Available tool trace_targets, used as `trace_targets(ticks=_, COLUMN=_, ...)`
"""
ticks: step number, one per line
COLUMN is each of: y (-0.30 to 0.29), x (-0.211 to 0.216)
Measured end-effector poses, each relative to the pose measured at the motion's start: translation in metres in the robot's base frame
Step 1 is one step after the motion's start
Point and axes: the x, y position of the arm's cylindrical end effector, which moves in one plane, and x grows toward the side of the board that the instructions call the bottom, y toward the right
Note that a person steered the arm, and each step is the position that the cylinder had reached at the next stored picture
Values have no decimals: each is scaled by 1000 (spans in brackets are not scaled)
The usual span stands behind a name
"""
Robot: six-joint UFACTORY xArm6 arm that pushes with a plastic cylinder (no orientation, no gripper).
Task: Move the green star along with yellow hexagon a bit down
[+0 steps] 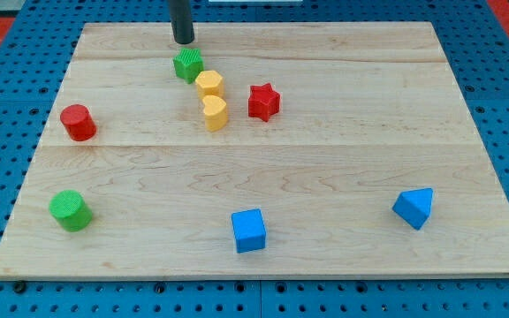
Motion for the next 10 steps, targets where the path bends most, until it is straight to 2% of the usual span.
trace_targets(ticks=2, y=-10, x=79)
trace_targets(ticks=3, y=-25, x=83)
trace_targets(ticks=5, y=0, x=123)
trace_targets(ticks=6, y=-56, x=97)
trace_targets(ticks=7, y=-25, x=65)
trace_targets(ticks=8, y=18, x=60)
trace_targets(ticks=10, y=20, x=80)
